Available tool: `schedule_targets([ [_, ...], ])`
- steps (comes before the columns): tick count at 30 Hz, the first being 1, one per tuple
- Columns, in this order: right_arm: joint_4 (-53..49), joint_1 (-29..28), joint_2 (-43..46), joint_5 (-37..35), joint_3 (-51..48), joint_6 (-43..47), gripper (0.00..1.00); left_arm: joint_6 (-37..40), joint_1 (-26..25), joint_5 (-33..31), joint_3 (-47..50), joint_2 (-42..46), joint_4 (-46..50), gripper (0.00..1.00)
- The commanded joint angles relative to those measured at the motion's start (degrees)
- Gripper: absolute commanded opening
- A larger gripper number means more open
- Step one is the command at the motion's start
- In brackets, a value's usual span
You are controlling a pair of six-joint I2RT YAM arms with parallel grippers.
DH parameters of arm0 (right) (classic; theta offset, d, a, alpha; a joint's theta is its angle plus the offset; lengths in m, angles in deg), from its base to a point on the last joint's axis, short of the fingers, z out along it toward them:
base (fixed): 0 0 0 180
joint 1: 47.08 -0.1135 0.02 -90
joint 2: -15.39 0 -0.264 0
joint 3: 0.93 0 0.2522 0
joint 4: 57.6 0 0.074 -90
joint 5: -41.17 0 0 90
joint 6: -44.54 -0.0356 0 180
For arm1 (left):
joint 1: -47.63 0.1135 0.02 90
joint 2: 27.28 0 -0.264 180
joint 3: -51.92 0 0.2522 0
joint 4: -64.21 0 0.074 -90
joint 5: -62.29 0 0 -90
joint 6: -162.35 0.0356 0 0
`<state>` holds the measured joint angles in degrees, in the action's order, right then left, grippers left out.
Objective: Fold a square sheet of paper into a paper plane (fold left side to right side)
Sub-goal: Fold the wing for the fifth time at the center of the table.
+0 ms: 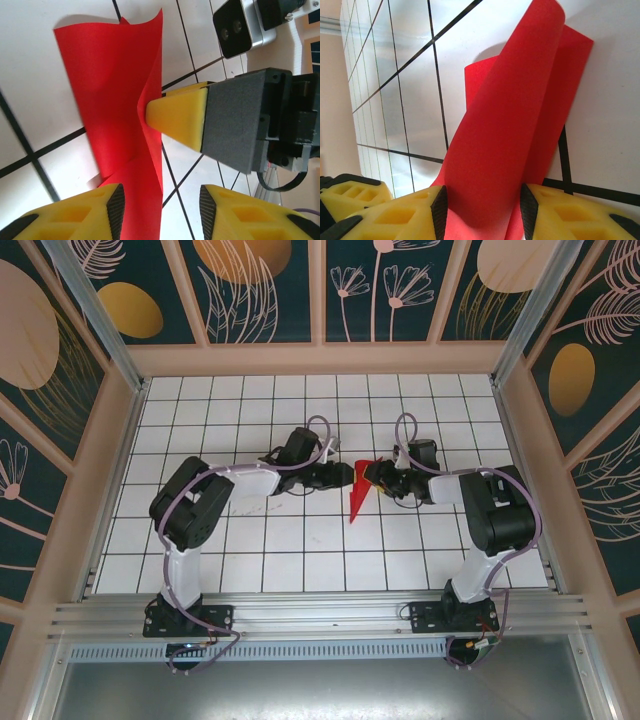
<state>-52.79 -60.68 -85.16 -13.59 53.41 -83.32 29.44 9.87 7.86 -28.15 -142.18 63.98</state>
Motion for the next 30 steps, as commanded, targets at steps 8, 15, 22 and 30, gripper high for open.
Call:
schedule_targets([
  [8, -2.7, 0.0, -2.1, -1.0, 1.0, 1.9, 0.45, -2.5, -0.2, 4.4, -3.6, -6.4, -4.8, 0.42],
  [15, -3.3, -0.1, -2.2, -1.1, 1.4, 2.2, 0.45, -3.9, -0.2, 5.7, -3.6, -7.7, -6.9, 0.36],
  [22, -3.5, -0.1, -2.3, -1.0, 1.8, 2.4, 0.45, -4.6, -0.2, 6.1, -4.0, -8.9, -8.1, 0.16],
  [30, -3.0, 0.7, 2.7, -1.7, 1.3, 2.7, 0.5, -4.5, -0.2, 4.6, -3.9, -10.2, -8.1, 0.03],
])
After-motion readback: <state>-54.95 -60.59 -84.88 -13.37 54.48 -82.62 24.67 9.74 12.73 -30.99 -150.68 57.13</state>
